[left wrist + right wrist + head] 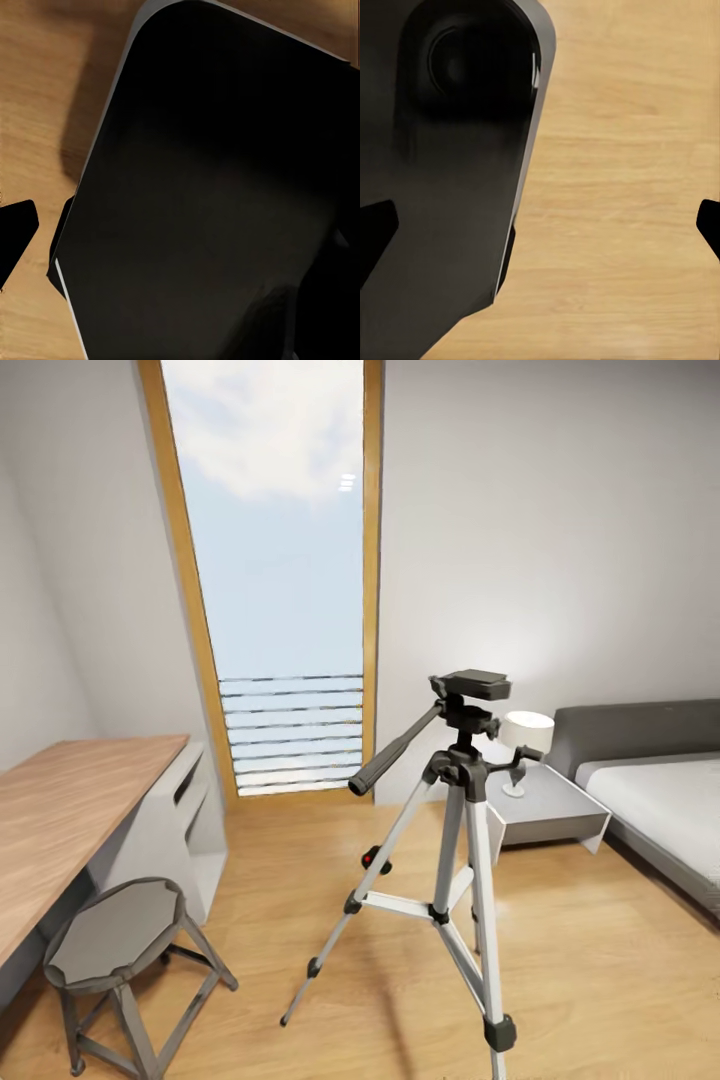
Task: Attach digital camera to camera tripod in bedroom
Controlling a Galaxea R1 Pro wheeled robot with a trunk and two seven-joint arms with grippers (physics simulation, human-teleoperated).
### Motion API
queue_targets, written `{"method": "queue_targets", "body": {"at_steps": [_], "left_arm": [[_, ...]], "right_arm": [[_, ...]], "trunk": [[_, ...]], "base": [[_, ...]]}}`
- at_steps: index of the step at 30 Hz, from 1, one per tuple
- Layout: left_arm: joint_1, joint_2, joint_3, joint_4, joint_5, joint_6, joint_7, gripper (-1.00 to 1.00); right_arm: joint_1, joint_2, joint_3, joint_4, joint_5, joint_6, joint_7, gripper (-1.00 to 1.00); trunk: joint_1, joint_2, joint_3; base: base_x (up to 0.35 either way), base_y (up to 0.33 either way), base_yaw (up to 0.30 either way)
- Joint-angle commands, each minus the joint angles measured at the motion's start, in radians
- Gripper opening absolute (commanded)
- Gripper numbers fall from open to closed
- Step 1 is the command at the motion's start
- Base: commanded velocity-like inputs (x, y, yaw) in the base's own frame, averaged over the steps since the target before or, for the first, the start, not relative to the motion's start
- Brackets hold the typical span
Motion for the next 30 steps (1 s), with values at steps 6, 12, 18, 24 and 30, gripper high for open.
{"method": "queue_targets", "body": {"at_steps": [6,12,18,24,30], "left_arm": [[0.001,0.0,0.008,-0.002,0.0,-0.001,0.001,1.0],[0.001,0.0,0.008,-0.002,0.0,-0.001,0.001,1.0],[0.001,-0.001,0.009,-0.002,0.0,-0.001,0.001,1.0],[0.001,0.0,0.009,-0.002,0.0,-0.001,0.001,1.0],[0.001,-0.001,0.009,-0.002,0.0,-0.001,0.001,1.0]], "right_arm": [[0.0,0.0,0.002,0.0,0.006,-0.001,-0.002,1.0],[0.0,-0.004,-0.004,-0.007,0.006,0.002,-0.001,1.0],[-0.003,-0.018,-0.007,-0.041,0.004,0.022,0.008,1.0],[-0.003,-0.017,-0.012,-0.404,-0.003,0.165,0.011,1.0],[-0.002,-0.014,-0.014,-0.518,-0.004,0.23,0.009,1.0]], "trunk": [[0.0,0.0,0.0],[0.0,0.0,0.001],[0.0,0.0,0.001],[0.0,0.0,0.001],[0.0,0.0,0.001]], "base": [[0.0,0.0,-0.175],[0.0,0.0,-0.035],[0.0,0.0,-0.005],[0.0,0.0,0.0],[0.0,0.0,0.0]]}}
